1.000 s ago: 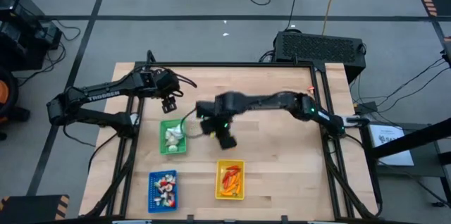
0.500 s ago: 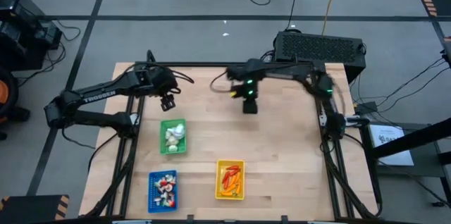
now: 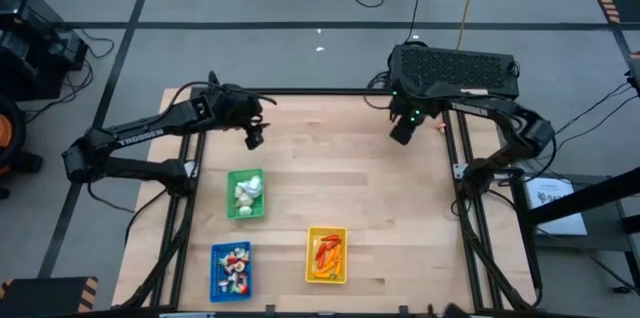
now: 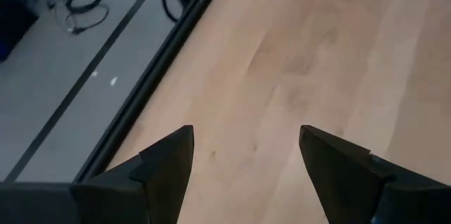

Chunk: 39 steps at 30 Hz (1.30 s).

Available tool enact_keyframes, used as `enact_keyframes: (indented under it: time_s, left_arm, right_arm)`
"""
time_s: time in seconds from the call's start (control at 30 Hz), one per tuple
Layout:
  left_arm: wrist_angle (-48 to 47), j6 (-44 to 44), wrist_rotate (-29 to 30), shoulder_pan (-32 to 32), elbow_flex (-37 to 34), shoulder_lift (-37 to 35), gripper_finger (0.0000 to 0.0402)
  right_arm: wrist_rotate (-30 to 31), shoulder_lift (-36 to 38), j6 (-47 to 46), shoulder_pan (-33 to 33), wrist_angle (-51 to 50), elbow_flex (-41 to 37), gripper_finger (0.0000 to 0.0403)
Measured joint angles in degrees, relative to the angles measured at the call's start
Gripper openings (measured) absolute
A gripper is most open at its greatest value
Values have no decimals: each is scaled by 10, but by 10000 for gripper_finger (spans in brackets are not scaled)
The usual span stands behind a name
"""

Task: Sort produce into baskets
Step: Put the red mushroom into the blue basket

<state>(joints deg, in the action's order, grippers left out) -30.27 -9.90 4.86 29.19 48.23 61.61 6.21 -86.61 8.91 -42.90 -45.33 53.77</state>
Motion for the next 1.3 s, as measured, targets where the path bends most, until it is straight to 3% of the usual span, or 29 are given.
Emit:
enact_keyframes:
  time_s: [0.1, 0.2, 0.47, 0.57, 0.7, 0.8, 1.17, 1.3]
  left_arm:
    - [28, -6, -16, 0, 0, 9, 264]
    - [35, -18, -19, 0, 0, 17, 264]
    - [33, -24, -38, 0, 0, 38, 264]
    - [32, -22, -48, -1, 0, 37, 264]
    - [29, -10, -48, -1, 0, 37, 264]
    - [29, -9, -56, -1, 0, 37, 264]
    - [22, 5, -73, -1, 0, 37, 264]
    - [23, 4, -74, -1, 0, 37, 264]
  right_arm:
    - [44, 5, -106, -26, -18, -3, 88]
    - [36, 4, -123, -51, -46, 0, 98]
    - [69, -23, 5, -92, -99, 0, 170]
    - [125, -34, 70, -88, -119, 0, 201]
    - [145, -50, 103, -72, -125, 0, 225]
    - [161, -78, 116, -63, -125, 0, 234]
    - [339, -237, 124, -31, -183, 0, 238]
    - [358, -250, 130, -27, -182, 13, 238]
